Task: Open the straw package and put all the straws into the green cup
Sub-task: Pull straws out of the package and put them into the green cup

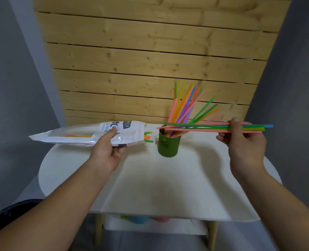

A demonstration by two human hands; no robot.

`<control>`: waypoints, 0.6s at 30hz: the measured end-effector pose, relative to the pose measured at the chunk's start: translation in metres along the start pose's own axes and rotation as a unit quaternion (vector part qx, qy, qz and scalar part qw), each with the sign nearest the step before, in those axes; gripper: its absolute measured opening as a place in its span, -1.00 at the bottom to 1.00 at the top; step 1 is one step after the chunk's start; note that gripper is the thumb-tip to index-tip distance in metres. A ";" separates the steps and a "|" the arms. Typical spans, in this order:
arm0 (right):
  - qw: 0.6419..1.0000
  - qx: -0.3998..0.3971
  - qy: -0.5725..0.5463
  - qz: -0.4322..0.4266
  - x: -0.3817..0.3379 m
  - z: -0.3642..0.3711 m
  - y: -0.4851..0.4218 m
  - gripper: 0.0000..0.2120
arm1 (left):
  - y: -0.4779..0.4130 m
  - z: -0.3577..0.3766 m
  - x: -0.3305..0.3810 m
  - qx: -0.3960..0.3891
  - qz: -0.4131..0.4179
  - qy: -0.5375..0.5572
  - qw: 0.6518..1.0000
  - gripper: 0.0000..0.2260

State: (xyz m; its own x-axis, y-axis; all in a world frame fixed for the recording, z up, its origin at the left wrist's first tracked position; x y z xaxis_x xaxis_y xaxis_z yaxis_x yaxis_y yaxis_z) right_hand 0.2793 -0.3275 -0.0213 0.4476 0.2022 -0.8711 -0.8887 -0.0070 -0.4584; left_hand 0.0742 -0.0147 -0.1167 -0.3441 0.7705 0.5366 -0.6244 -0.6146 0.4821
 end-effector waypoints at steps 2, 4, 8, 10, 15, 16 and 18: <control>1.000 0.000 0.018 -0.022 -0.007 -0.003 0.000 -0.83 | 0.001 0.003 -0.005 -0.003 -0.003 0.000 1.000 -0.81; 0.999 -0.001 0.029 -0.041 -0.014 -0.003 0.000 -0.83 | 0.001 0.006 -0.008 -0.007 -0.005 -0.003 1.000 -0.80; 0.996 -0.002 0.050 -0.072 -0.025 -0.001 -0.002 -0.81 | 0.001 0.011 -0.011 -0.013 -0.005 -0.009 1.000 -0.74; 0.996 -0.007 0.057 -0.075 -0.026 0.000 -0.002 -0.81 | 0.002 0.012 -0.011 -0.016 0.001 -0.017 1.000 -0.68; 0.994 -0.044 0.072 -0.071 -0.019 0.014 0.001 -0.82 | 0.004 0.014 -0.015 -0.026 0.002 -0.032 0.999 -0.65; 0.994 -0.049 0.073 -0.068 -0.017 0.019 0.002 -0.81 | 0.004 0.015 -0.016 -0.026 0.001 -0.036 0.999 -0.66; 0.993 -0.060 0.080 -0.065 -0.013 0.030 0.001 -0.80 | 0.004 0.016 -0.017 -0.026 -0.002 -0.043 0.999 -0.67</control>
State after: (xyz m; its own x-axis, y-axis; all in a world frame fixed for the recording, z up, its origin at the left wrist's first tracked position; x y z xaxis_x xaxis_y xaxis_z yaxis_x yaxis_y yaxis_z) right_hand 0.2698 -0.3010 -0.0047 0.5759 0.0509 -0.8159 -0.8088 -0.1096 -0.5777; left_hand 0.0882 -0.0331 -0.1129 -0.2827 0.7539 0.5931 -0.6616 -0.6009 0.4485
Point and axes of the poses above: each hand's wrist, its own y-axis away from the middle knuckle, its own z-axis out of the palm, x = y × z, the point moved 9 cm from there along -y, towards the middle knuckle, and after that the axes turned 11 degrees about -z, right-handed, at the moved point
